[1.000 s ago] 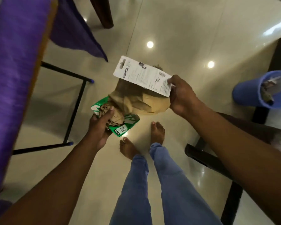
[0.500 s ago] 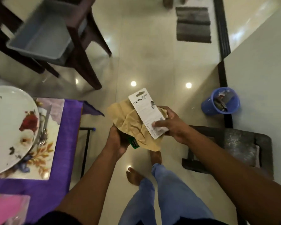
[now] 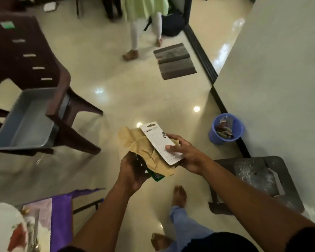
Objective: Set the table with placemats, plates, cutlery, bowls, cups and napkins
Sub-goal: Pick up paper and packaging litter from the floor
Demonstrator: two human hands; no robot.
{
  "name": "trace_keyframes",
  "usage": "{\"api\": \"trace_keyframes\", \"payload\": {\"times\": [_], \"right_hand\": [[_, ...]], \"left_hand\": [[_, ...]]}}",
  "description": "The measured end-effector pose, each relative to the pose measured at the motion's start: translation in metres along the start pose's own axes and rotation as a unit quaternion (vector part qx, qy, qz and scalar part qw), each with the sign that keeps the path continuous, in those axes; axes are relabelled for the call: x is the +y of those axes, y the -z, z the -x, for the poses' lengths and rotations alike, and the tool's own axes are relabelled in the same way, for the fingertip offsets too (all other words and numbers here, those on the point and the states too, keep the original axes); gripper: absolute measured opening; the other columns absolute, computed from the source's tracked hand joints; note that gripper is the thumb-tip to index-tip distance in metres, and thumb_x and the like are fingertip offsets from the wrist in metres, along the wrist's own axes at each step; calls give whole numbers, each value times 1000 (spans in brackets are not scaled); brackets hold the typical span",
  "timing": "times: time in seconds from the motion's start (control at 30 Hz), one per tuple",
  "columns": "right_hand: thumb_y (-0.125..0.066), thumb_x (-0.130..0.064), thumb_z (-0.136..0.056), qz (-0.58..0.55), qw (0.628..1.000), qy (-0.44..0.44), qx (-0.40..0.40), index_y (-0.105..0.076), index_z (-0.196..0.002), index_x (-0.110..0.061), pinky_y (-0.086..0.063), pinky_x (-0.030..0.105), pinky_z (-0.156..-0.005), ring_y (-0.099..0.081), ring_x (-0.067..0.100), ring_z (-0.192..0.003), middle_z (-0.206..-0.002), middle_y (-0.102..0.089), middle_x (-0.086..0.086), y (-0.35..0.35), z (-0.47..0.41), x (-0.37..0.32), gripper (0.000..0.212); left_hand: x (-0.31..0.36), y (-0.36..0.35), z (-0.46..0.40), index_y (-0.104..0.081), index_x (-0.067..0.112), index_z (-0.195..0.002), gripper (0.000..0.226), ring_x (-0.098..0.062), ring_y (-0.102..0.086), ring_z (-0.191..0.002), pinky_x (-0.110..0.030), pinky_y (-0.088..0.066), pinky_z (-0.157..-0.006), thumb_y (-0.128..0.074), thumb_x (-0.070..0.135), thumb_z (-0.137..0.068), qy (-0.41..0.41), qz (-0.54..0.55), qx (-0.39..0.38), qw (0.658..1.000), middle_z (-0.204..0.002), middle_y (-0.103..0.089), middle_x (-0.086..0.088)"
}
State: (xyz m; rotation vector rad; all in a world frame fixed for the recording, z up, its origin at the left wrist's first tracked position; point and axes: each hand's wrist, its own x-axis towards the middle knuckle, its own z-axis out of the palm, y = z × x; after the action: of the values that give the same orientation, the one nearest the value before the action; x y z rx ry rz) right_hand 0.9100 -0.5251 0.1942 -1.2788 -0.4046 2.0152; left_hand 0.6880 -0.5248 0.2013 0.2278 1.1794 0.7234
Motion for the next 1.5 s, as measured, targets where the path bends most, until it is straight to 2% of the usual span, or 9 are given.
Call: {"api": "trace_keyframes", "payload": {"times": [0.1,0.3,0.47,0.63,0.83,1.0,1.17,1.37,1.5], "right_hand": [[-86,-10,-78,-28,999,3,26,-65,-131,-33,-60,46,-90,-72,33,-108,-123,-73,11,11,-5,-18,61],[-85,-7,-79,-40,997,46,44,-63,-133,-30,-60,45,-85,-71,35,-111,-124,-73,12,54,-24,-79,63],[-81,-2,-81,-40,992,71,93,-57,-135,-34,-53,61,-99,-70,36,-114,-122,-73,12,102,-36,-114,68],[-72,5,-85,-82,981,71,164,-52,-138,-31,-54,56,-99,-70,31,-113,-119,-75,7,142,-39,-132,67],[-68,4,-86,-136,959,85,235,-60,-130,-14,-58,54,-94,-71,33,-110,-119,-73,12,191,-41,-137,48],[-75,-5,-84,-218,923,103,301,-56,-134,-26,-59,53,-92,-73,29,-109,-117,-74,6,216,-53,-131,57],[-80,-5,-81,-275,863,113,408,-48,-137,-40,-61,52,-88,-74,27,-106,-115,-76,0,282,-94,-127,72],[-75,-3,-86,-247,834,65,490,-44,-138,-46,-62,51,-88,-72,22,-105,-120,-70,-3,364,-126,-117,75],[-75,-5,-87,-185,835,18,517,-41,-133,-48,-59,47,-91,-66,19,-110,-122,-63,-8,456,-174,-78,71]], "left_hand": [[14,-34,-14,-69,19,-133,59,-41,-63,-126,-54,-54,-100,-56,57,-90,1,5,1,1000,-138,-66,-16],[42,-109,-58,-59,17,-144,74,-47,-58,-131,-68,-36,-115,-50,70,-93,4,20,-37,999,-144,-60,-18],[59,-177,-106,-65,17,-139,70,-43,-58,-132,-62,-46,-109,-45,69,-97,21,-50,-93,994,-146,-59,-18],[62,-233,-151,-66,10,-137,68,-46,-60,-127,-65,-37,-116,-48,61,-95,61,-139,-107,983,-138,-63,-23],[56,-301,-204,-74,6,-122,68,-42,-70,-111,-48,-63,-80,-35,57,-104,132,-201,-188,952,-126,-69,-26],[43,-344,-244,-73,6,-124,76,-42,-73,-106,-47,-63,-77,-32,66,-103,193,-231,-221,928,-123,-71,-25],[3,-395,-331,-59,5,-141,80,-51,-57,-128,-67,-38,-115,-38,69,-98,212,-339,-210,892,-136,-62,-29],[-72,-420,-409,-63,7,-124,42,-43,-71,-103,-52,-60,-91,-52,43,-105,151,-464,-273,829,-114,-73,-23],[-157,-426,-489,-47,25,-140,48,-35,-70,-106,-57,-57,-95,-44,57,-104,168,-485,-187,837,-123,-68,-11]]}}
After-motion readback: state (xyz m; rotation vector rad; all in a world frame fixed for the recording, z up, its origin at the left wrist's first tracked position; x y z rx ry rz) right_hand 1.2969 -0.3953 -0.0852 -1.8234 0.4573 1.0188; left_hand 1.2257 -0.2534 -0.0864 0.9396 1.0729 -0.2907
